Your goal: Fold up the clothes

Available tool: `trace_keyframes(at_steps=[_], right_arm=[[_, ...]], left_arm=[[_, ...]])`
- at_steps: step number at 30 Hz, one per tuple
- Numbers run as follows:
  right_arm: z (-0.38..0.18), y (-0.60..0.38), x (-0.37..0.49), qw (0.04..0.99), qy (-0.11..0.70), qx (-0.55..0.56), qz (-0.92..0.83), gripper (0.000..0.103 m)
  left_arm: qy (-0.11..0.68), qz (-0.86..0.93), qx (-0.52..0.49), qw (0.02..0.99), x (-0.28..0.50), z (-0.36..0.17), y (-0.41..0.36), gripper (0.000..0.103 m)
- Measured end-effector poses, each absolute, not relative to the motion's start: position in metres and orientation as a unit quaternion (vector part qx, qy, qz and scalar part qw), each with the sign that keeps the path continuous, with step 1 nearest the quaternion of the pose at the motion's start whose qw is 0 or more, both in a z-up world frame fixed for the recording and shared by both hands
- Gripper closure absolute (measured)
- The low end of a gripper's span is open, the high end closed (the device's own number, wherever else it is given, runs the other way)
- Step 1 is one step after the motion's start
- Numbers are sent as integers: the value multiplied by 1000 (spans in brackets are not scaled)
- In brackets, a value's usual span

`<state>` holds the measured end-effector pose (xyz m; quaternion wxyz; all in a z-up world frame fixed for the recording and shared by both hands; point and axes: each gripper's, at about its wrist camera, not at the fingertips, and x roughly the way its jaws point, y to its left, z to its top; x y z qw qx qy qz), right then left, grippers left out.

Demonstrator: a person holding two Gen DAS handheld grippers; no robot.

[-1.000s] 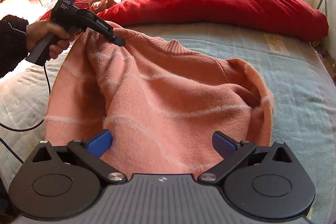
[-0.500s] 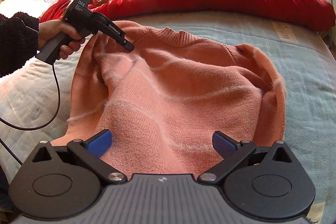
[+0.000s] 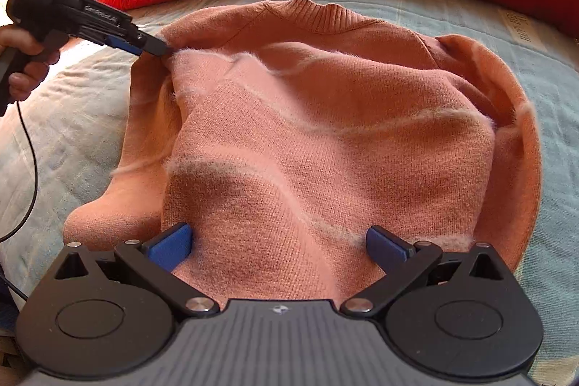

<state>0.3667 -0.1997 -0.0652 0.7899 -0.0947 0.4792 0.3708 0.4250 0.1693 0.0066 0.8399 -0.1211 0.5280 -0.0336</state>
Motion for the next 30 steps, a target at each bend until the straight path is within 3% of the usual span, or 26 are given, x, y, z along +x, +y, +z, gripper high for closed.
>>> trace_keyframes(at_steps=[10, 15, 30], right_arm=[[-72, -202, 361, 798, 466, -117, 364, 0], [-67, -200, 361, 797, 470, -119, 361, 0], [-71, -199, 356, 804, 463, -121, 354, 0]], left_arm=[[556, 22, -321, 767, 319, -43, 154, 54], [518, 11, -420, 745, 296, -72, 153, 54], [408, -87, -552, 723, 331, -126, 170, 54]])
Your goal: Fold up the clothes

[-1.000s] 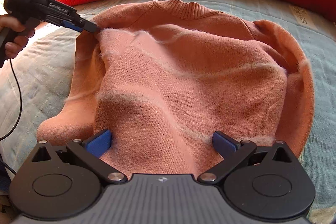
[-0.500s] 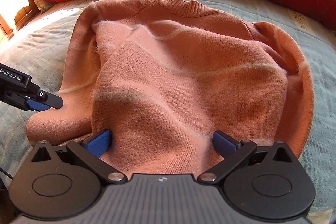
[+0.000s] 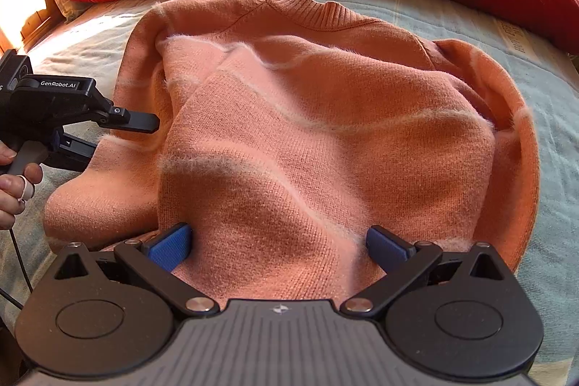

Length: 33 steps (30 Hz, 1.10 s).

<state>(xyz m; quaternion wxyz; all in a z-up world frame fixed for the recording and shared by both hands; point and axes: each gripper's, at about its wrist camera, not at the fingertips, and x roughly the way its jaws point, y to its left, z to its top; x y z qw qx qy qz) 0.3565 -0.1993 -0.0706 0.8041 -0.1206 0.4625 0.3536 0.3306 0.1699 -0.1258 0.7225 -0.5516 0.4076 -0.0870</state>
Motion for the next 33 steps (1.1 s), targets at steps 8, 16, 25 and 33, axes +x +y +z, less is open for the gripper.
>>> trace_keyframes(at_steps=[8, 16, 25, 33], right_arm=[[-72, -196, 354, 811, 457, -122, 345, 0], [-70, -196, 356, 809, 459, -124, 345, 0], [-73, -195, 352, 816, 449, -123, 342, 0], [-71, -194, 354, 813, 455, -127, 341, 0]], left_arm=[[381, -108, -563, 725, 343, -150, 168, 82], [417, -103, -527, 733, 345, -132, 169, 85], [432, -121, -496, 743, 346, -141, 164, 93], [452, -65, -437, 775, 332, -103, 158, 98]])
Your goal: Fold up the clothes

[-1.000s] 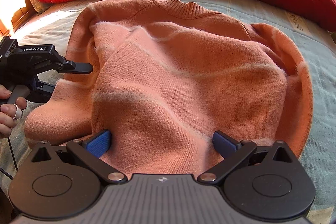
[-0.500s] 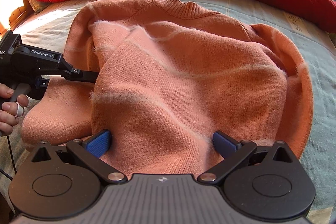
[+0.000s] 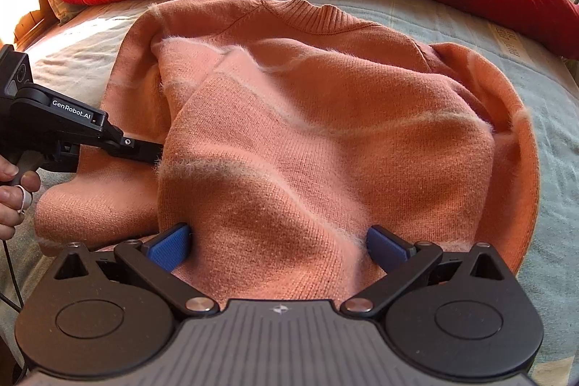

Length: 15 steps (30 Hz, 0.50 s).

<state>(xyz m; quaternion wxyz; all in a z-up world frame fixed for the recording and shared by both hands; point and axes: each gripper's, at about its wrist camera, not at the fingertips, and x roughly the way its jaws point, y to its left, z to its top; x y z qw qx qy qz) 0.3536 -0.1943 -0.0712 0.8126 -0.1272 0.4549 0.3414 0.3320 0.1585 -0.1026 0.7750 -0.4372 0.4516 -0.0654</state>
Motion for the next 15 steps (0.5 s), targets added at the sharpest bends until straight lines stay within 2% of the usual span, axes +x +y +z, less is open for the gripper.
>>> trace_keyframes(at_steps=[6, 15], right_arm=[[-58, -194, 347, 820, 443, -124, 341, 0], [-24, -179, 334, 835, 367, -182, 367, 0]], left_arm=[[470, -19, -361, 805, 321, -72, 182, 99], [515, 50, -223, 826, 321, -43, 254, 99]])
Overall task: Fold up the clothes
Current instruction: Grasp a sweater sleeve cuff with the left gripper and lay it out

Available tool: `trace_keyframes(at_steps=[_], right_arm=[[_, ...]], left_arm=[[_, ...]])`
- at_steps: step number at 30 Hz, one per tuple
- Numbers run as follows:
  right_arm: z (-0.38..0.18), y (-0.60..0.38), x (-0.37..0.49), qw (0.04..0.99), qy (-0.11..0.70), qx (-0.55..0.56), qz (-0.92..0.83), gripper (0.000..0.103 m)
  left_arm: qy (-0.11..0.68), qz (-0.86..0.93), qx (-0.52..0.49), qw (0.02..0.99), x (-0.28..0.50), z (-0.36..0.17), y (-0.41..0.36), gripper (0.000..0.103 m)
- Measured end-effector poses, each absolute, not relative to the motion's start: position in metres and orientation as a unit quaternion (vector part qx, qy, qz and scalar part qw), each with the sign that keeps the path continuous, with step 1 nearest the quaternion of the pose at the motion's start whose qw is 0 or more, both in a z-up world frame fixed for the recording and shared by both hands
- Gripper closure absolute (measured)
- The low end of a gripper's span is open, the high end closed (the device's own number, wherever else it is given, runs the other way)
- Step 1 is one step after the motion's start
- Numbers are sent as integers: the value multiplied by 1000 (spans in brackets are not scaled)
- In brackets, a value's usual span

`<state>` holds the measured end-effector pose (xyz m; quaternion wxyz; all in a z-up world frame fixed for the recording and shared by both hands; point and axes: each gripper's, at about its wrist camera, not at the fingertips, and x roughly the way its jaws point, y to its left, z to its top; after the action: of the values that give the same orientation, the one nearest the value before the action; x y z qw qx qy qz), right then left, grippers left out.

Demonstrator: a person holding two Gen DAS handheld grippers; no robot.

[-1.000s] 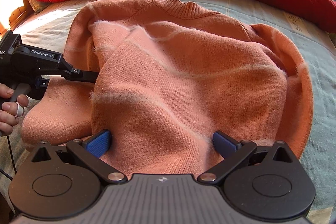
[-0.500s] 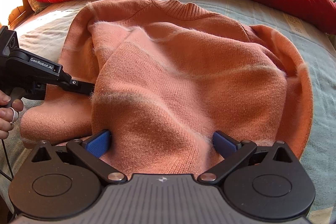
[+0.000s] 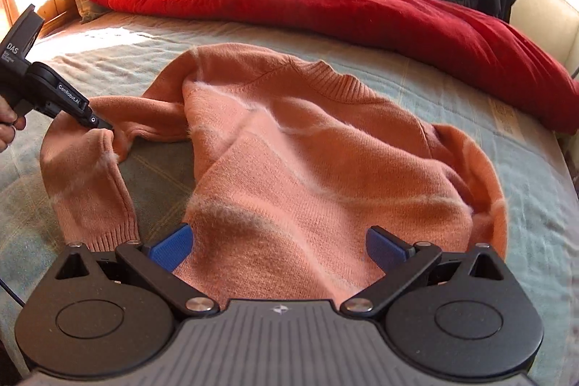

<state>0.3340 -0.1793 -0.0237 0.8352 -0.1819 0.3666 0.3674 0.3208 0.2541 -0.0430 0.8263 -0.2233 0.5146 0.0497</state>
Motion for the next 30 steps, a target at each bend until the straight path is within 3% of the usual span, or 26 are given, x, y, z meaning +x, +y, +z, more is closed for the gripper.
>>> trace_keyframes(at_steps=[5, 17, 24, 25, 29, 30], right_arm=[[-20, -175, 340, 837, 362, -184, 368, 0], [-16, -178, 351, 845, 366, -178, 349, 0], [-20, -180, 352, 845, 378, -160, 343, 0], [-20, -179, 352, 844, 380, -159, 344, 0], [-19, -176, 349, 842, 379, -164, 348, 0], [-19, -176, 349, 841, 378, -165, 350, 0]], left_arm=[[546, 73, -128, 825, 344, -29, 272, 97], [558, 194, -120, 798, 386, -18, 368, 93], [582, 178, -114, 785, 401, -36, 367, 89], [580, 178, -110, 787, 400, -35, 366, 88], [567, 189, -104, 795, 388, -26, 364, 64], [561, 193, -107, 798, 382, -22, 365, 62]])
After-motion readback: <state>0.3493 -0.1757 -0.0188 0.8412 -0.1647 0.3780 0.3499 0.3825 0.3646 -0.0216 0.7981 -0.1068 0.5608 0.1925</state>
